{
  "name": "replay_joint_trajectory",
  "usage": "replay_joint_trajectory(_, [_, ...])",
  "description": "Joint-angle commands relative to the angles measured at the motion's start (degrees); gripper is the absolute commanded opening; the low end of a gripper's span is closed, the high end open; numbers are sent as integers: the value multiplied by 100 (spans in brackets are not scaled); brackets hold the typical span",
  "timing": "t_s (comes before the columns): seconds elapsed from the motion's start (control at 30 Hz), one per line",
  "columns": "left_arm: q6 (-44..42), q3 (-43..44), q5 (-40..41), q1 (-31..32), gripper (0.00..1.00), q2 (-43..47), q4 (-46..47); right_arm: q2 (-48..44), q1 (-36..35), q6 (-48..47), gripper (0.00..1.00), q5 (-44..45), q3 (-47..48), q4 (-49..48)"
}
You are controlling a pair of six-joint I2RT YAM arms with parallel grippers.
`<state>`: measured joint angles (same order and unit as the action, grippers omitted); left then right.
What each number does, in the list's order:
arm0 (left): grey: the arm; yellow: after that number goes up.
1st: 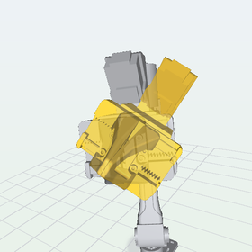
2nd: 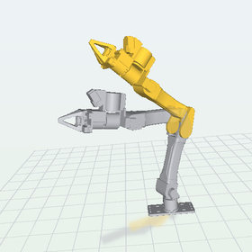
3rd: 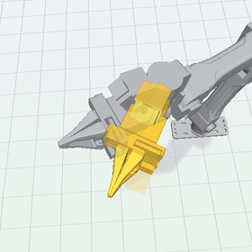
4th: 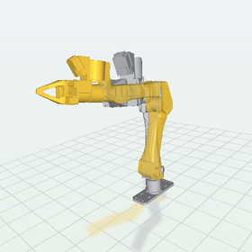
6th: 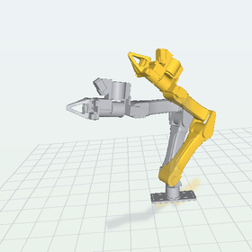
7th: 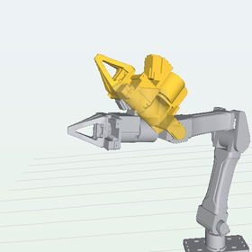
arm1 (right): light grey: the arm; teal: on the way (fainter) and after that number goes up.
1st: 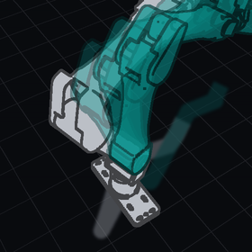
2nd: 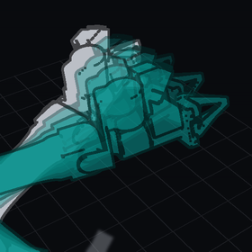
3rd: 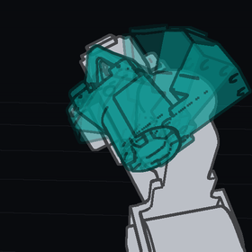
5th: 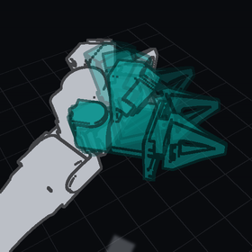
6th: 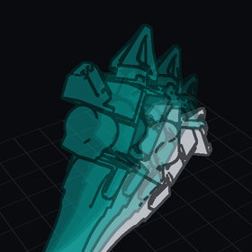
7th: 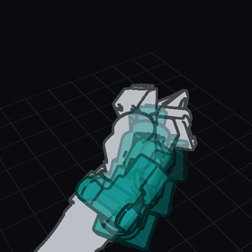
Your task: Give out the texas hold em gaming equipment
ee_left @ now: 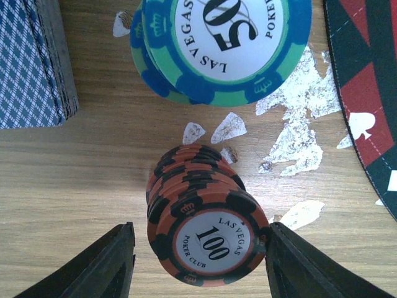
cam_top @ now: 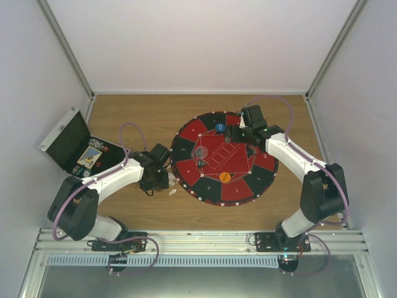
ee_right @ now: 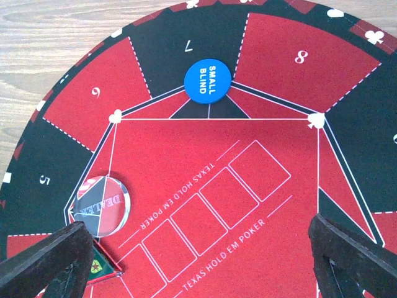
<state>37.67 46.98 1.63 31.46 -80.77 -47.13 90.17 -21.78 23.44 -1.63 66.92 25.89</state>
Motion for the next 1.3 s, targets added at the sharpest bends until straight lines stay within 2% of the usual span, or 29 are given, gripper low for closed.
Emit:
replay_joint_trajectory(0.0, [-64, 145, 106, 44, 59, -59, 130, 106, 55, 20, 95, 13, 93, -49])
replay_joint_trajectory(0.63, [-88, 131, 71, 41, 50, -134, 185, 131, 59, 17, 95, 13, 102, -47])
replay_joint_trajectory(1.27, [-103, 116, 60, 35, 52, -209, 229, 107, 58, 20, 95, 22, 85, -40])
